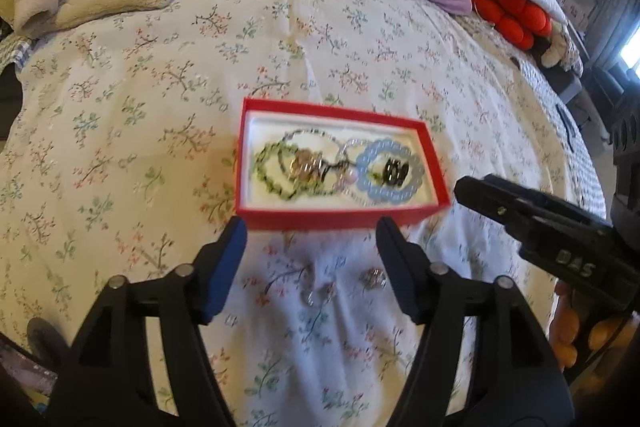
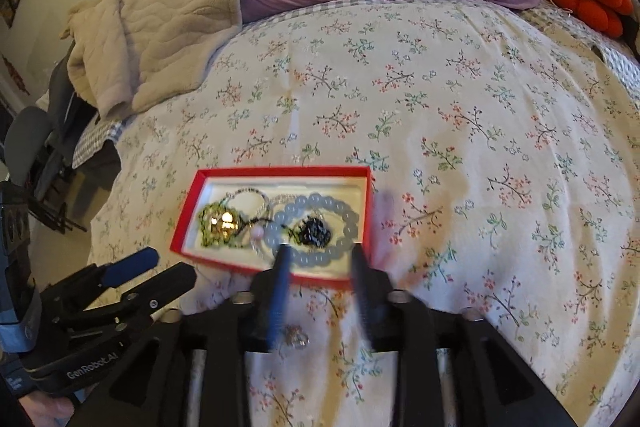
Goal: Organize jewelry
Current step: 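Open both grippers to drop the ring and bracelet into the box, then lower the left gripper onto the small silver hoop earring and close it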
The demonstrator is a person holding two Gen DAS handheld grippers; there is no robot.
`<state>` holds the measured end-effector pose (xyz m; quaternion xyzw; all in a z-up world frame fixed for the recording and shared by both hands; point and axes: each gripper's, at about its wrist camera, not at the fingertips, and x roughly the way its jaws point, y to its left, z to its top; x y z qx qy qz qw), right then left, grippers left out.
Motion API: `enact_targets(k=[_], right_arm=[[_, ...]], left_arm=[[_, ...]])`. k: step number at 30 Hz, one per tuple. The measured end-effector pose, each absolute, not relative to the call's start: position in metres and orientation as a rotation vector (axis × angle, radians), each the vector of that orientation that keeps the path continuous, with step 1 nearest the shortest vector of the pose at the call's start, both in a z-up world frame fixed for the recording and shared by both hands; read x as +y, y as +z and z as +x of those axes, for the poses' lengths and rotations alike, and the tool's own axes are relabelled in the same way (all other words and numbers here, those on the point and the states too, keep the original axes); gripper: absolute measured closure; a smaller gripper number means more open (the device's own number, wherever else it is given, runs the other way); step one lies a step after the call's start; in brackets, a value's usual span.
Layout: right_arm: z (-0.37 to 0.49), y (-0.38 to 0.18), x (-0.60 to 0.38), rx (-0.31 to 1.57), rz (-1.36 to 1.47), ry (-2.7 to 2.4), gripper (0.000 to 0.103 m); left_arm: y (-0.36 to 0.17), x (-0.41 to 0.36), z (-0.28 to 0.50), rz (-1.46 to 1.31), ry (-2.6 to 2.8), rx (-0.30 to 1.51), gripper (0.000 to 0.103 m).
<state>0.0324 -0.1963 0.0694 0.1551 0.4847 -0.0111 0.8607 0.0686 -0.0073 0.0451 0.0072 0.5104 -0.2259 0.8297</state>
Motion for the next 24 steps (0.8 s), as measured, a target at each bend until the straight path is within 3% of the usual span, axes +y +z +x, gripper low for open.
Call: enact_targets(k=[1,24], right_arm=[[0.029,0.07,-0.197,1.013,0.328,-0.025,0.04],[-0.001,0.03,-0.205,1.21,0.309,-0.128,0.032]], left_arm=[[0.044,-0.005,0.067,0.019,-0.478,1.091,0.03],[-0.001,0.006,0.044,0.017,-0.466,1.316,0.027]])
